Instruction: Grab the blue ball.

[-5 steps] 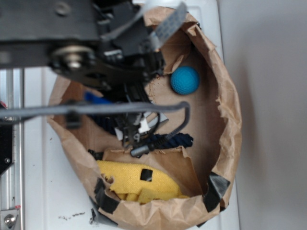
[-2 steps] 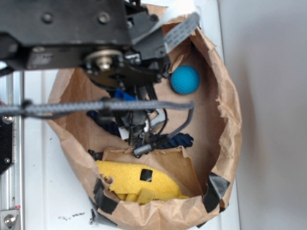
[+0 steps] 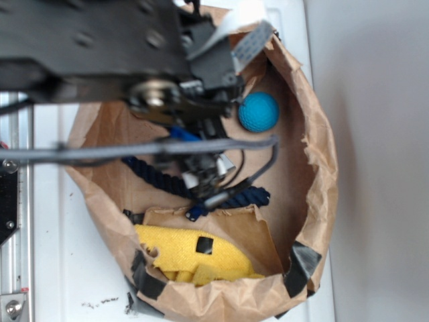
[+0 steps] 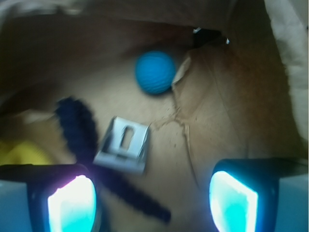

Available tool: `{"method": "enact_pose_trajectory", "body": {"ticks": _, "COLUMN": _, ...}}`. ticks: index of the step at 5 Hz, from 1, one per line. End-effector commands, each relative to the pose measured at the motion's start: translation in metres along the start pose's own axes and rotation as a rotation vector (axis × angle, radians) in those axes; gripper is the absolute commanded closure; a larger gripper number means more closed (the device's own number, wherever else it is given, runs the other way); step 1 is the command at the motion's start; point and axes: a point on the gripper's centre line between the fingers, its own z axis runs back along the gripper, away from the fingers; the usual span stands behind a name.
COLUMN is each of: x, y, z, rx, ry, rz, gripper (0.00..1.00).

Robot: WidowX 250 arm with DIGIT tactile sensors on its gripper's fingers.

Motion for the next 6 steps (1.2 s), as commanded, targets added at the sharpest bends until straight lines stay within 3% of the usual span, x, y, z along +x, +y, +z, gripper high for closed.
{"method": "enact_pose_trajectory", "body": {"ticks": 1, "x": 0.025, "y": -0.012, "z": -0.035, "rx": 0.094, "ry": -0.05, "rz": -0.064, "gripper": 0.0}}
{"method": "enact_pose_trajectory", "body": {"ticks": 3, "x": 0.052, "y": 0.001, "z": -0.047, "rx": 0.043, "ry": -0.058, "rz": -0.041, "gripper": 0.0}}
{"method": "enact_pose_trajectory", "body": {"ticks": 4, "x": 0.061, "y": 0.001, "z": -0.058, "rx": 0.057, "ry": -0.052, "rz": -0.044, "gripper": 0.0}}
{"method": "enact_pose_trajectory", "body": {"ticks": 5, "x": 0.067, "y": -0.005, "z": -0.071, "rx": 0.087, "ry": -0.084, "rz": -0.08, "gripper": 0.0}}
{"method": "enact_pose_trajectory", "body": {"ticks": 6, "x": 0.076, "y": -0.007, "z": -0.077, "rx": 0.164, "ry": -0.133, "rz": -0.092, "gripper": 0.0}}
